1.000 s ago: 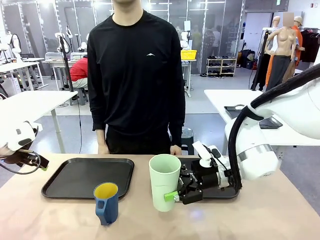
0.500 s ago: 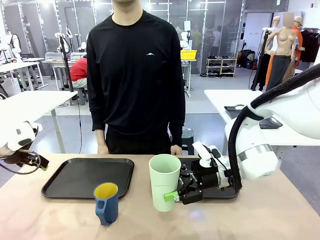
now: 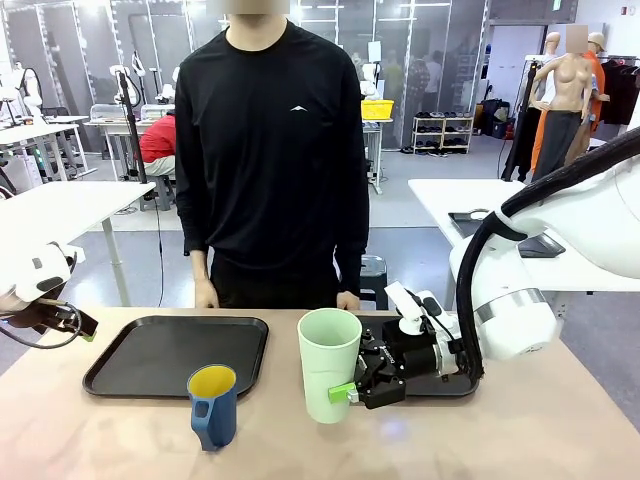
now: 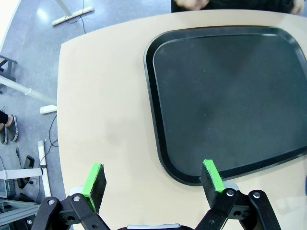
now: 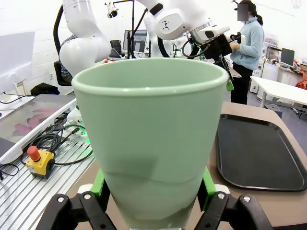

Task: Sort and store the cups by type.
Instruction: Place the picked Reusable plastic cup into the Flat Tray indicated by the person.

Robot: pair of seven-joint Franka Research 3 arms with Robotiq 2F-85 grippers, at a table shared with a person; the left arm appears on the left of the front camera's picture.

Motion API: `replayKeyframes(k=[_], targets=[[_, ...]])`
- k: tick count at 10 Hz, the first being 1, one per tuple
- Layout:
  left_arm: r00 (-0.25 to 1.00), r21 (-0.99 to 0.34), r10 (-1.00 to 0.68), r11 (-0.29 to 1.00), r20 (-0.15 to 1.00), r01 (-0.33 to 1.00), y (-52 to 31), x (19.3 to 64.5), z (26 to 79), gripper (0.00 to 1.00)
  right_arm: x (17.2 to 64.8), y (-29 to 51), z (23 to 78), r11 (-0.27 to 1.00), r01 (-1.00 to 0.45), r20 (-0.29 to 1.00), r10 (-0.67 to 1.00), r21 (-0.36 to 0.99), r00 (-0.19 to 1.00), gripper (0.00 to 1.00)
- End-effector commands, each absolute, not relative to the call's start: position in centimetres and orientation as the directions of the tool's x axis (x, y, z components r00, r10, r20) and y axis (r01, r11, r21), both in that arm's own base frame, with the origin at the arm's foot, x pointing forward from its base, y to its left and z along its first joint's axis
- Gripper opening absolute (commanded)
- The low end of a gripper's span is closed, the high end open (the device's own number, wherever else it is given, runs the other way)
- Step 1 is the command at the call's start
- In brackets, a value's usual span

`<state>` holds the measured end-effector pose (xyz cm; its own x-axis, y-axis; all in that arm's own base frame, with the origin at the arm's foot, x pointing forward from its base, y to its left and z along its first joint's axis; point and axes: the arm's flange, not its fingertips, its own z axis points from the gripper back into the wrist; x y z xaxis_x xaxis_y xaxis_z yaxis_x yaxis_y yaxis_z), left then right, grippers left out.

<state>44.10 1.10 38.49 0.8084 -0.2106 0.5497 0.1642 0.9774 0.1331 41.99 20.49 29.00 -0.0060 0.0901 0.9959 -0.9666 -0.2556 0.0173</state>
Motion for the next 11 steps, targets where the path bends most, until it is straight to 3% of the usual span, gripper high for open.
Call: replayKeyframes(k=[1, 11], targets=[[0.809, 0.132, -0.207, 0.978, 0.550, 0.160, 1.28, 44.13, 38.45, 1.00, 41.94, 20.61, 29.12, -0.268, -0.963, 0.996, 0.085, 0.016, -0.007, 0.35], [0.809, 0.132, -0.207, 0.978, 0.550, 0.160, 1.28, 44.13, 38.45, 1.00, 41.94, 20.61, 29.12, -0.268, -0.963, 0.996, 0.085, 0.016, -0.007, 0.35]])
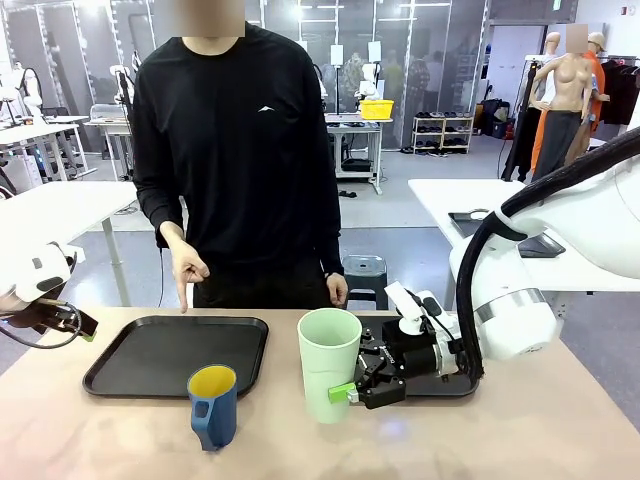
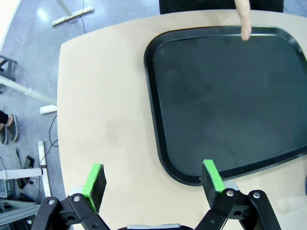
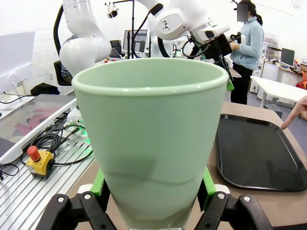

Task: Sort and store the cups by type.
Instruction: Place the picked Reusable plastic cup into the Flat Tray indicated by the person.

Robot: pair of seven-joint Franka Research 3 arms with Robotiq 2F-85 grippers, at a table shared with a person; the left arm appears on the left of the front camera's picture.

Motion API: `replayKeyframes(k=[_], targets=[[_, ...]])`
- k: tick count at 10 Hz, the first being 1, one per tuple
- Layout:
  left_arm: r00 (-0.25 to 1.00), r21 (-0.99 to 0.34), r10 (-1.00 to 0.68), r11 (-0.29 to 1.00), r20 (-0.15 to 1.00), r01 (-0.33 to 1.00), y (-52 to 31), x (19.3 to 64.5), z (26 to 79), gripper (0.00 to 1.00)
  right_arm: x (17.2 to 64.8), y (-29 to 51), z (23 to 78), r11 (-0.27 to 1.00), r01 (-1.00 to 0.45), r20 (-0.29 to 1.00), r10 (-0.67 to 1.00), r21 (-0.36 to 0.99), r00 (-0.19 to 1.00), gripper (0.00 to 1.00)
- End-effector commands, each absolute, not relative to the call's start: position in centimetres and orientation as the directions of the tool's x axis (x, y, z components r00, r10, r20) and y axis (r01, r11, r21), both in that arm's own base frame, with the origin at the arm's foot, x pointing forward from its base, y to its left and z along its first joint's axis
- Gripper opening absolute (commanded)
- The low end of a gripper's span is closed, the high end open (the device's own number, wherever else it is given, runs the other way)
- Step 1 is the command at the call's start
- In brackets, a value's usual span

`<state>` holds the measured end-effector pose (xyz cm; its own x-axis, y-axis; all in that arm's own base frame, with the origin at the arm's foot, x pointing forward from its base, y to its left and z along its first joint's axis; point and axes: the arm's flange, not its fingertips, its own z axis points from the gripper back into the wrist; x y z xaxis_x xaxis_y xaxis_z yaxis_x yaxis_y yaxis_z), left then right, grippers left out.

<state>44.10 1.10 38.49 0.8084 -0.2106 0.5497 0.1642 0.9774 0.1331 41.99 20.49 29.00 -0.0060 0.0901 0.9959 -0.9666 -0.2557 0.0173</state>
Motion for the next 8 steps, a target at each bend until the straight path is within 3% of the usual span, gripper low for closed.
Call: replayKeyframes(k=[1, 4, 5, 8], targets=[[0.809, 0.132, -0.207, 0.978, 0.550, 0.160, 1.3, 44.1, 38.5, 1.00, 41.9, 20.6, 29.1, -0.268, -0.963, 0.996, 0.085, 0.016, -0.007, 0.35], [0.809, 0.132, -0.207, 0.978, 0.550, 0.160, 1.3, 44.1, 38.5, 1.00, 41.9, 20.6, 29.1, -0.268, -0.963, 0.996, 0.085, 0.016, -0.007, 0.35], [0.809, 0.132, -0.207, 0.978, 0.550, 0.160, 1.3, 44.1, 38.5, 1.00, 42.0, 20.5, 29.0, -0.256, -0.967, 0.996, 0.090, 0.017, -0.006, 0.84], [0.809, 0.132, -0.207, 0.978, 0.550, 0.160, 1.3, 44.1, 38.5, 1.00, 44.7, 23.3, 29.8, -0.202, -0.978, 0.982, 0.188, 0.058, 0.019, 0.84]])
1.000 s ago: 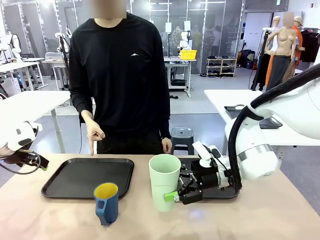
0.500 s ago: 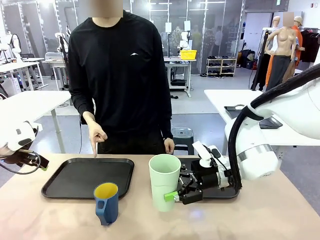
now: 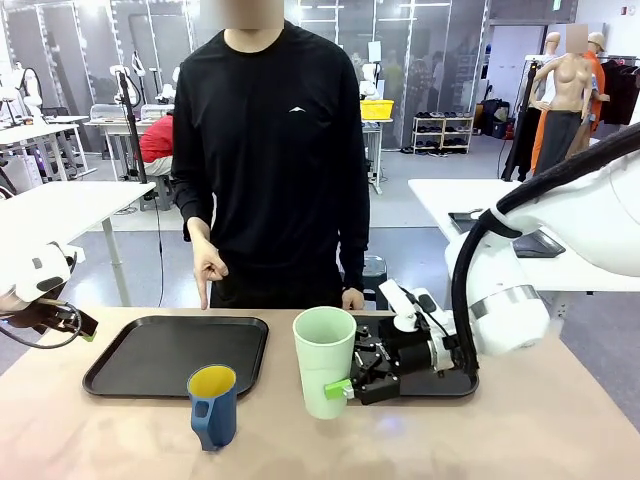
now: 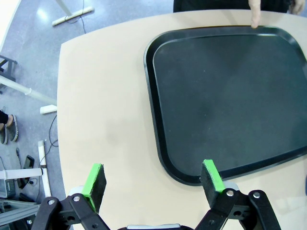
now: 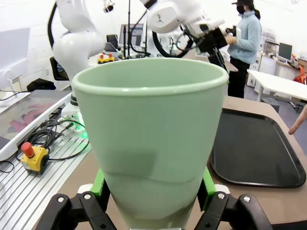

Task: Sort and store the cups by type.
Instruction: Place the picked Reusable plastic cup into the Flat Tray indicated by the person.

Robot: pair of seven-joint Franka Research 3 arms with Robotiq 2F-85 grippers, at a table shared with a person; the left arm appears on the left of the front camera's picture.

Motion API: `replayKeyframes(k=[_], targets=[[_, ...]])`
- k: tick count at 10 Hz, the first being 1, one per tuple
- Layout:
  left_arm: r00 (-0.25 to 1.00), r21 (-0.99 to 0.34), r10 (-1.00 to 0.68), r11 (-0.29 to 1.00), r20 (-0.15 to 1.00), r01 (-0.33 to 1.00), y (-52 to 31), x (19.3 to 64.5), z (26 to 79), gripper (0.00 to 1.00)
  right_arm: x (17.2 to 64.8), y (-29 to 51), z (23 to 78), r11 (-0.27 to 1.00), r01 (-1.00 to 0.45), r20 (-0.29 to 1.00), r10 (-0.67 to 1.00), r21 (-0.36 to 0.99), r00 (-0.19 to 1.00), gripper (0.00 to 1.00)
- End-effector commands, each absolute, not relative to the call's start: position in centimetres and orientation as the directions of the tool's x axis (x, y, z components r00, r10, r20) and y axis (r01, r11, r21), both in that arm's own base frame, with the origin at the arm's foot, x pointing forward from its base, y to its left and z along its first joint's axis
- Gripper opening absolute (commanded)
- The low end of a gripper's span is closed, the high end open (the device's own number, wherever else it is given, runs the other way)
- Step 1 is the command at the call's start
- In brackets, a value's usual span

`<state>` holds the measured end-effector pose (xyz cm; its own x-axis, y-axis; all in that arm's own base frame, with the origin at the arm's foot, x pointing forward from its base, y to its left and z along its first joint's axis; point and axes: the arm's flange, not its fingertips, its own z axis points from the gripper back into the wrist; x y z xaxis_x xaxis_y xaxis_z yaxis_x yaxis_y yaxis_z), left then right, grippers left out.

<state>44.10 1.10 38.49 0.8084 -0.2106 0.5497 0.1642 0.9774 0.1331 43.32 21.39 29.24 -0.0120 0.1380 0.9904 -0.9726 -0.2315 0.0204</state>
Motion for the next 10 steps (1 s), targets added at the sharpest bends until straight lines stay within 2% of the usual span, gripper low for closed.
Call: replayKeyframes(k=[1, 5, 10], targets=[[0.809, 0.132, -0.207, 0.978, 0.550, 0.160, 1.3, 44.1, 38.5, 1.00, 46.2, 24.7, 30.3, -0.208, -0.976, 0.984, 0.177, 0.056, 0.019, 0.84], [0.809, 0.132, -0.207, 0.978, 0.550, 0.160, 1.3, 44.1, 38.5, 1.00, 52.5, 29.3, 32.0, -0.241, -0.967, 0.979, 0.203, 0.080, 0.030, 0.84], [0.809, 0.132, -0.207, 0.978, 0.550, 0.160, 1.3, 44.1, 38.5, 1.00, 59.4, 39.0, 31.7, -0.286, -0.955, 0.988, 0.149, 0.077, 0.035, 0.84]])
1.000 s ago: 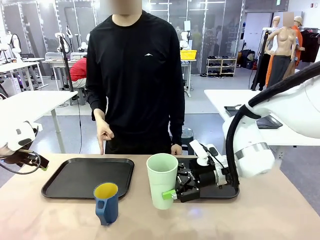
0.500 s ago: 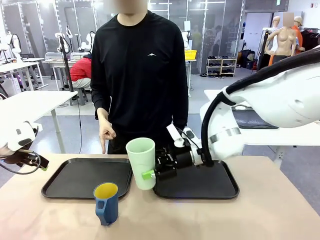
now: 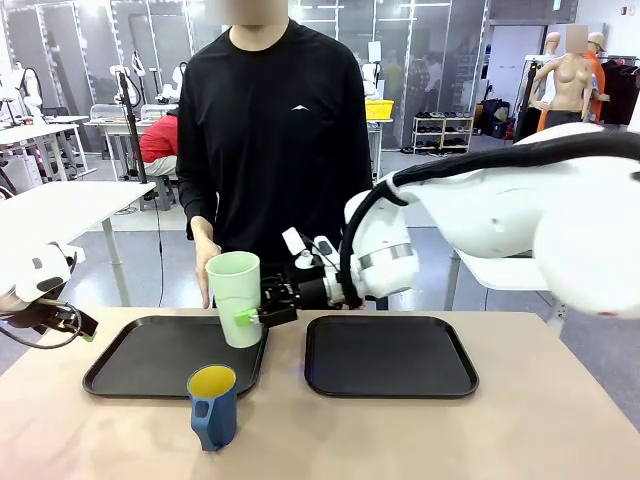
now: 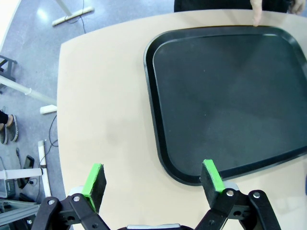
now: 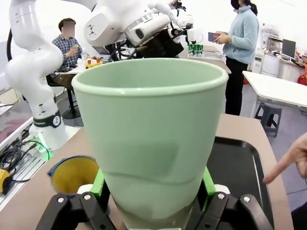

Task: Sort and store the cups by type.
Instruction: Place the picked Reusable plastic cup into the Flat Tray indicated by the person.

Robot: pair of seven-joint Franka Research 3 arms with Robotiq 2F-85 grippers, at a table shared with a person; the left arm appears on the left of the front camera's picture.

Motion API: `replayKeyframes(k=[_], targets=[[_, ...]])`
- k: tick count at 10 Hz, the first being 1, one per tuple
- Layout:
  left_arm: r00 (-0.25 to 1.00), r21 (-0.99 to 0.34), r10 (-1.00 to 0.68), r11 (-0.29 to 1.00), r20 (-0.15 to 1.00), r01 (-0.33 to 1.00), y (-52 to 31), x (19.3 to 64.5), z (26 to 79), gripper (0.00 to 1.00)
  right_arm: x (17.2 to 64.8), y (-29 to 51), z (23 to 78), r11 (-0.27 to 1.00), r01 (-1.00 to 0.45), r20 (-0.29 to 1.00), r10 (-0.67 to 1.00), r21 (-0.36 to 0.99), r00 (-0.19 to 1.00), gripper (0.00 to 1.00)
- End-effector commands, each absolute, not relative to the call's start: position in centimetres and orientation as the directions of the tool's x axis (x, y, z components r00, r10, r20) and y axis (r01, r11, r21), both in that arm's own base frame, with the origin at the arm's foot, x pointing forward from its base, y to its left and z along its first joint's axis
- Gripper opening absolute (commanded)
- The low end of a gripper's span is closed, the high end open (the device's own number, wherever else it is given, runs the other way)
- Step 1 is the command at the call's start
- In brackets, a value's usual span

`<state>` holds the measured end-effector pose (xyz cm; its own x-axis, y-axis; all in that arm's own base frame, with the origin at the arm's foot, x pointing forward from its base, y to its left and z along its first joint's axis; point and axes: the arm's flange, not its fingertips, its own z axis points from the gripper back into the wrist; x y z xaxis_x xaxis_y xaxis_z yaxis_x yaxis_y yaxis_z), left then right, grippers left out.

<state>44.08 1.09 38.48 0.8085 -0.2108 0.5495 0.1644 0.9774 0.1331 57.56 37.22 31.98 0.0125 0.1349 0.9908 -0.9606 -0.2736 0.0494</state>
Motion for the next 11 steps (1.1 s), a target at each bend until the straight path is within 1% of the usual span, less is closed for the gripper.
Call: replayKeyframes(k=[1, 3, 5, 9, 11], targets=[[0.809, 0.132, -0.207, 0.978, 0.550, 0.160, 1.3, 44.1, 38.5, 1.00, 59.8, 40.6, 31.2, -0.284, -0.956, 0.992, 0.121, 0.074, 0.041, 0.84], [0.809, 0.132, -0.207, 0.978, 0.550, 0.160, 1.3, 44.1, 38.5, 1.00, 60.0, 43.8, 29.4, -0.254, -0.966, 0.995, 0.091, 0.049, 0.027, 0.84], [0.809, 0.132, -0.207, 0.978, 0.550, 0.160, 1.3, 44.1, 38.5, 1.00, 60.4, 45.8, 27.7, -0.188, -0.982, 0.999, 0.043, 0.022, 0.014, 0.84], [0.809, 0.132, -0.207, 0.978, 0.550, 0.160, 1.3, 44.1, 38.5, 1.00, 61.2, 48.2, 25.0, -0.099, -0.994, 0.998, 0.040, 0.042, 0.038, 0.84], [0.809, 0.132, -0.207, 0.978, 0.550, 0.160, 1.3, 44.1, 38.5, 1.00, 61.1, 48.7, 24.1, -0.101, -0.993, 0.997, 0.062, 0.058, 0.052, 0.84]])
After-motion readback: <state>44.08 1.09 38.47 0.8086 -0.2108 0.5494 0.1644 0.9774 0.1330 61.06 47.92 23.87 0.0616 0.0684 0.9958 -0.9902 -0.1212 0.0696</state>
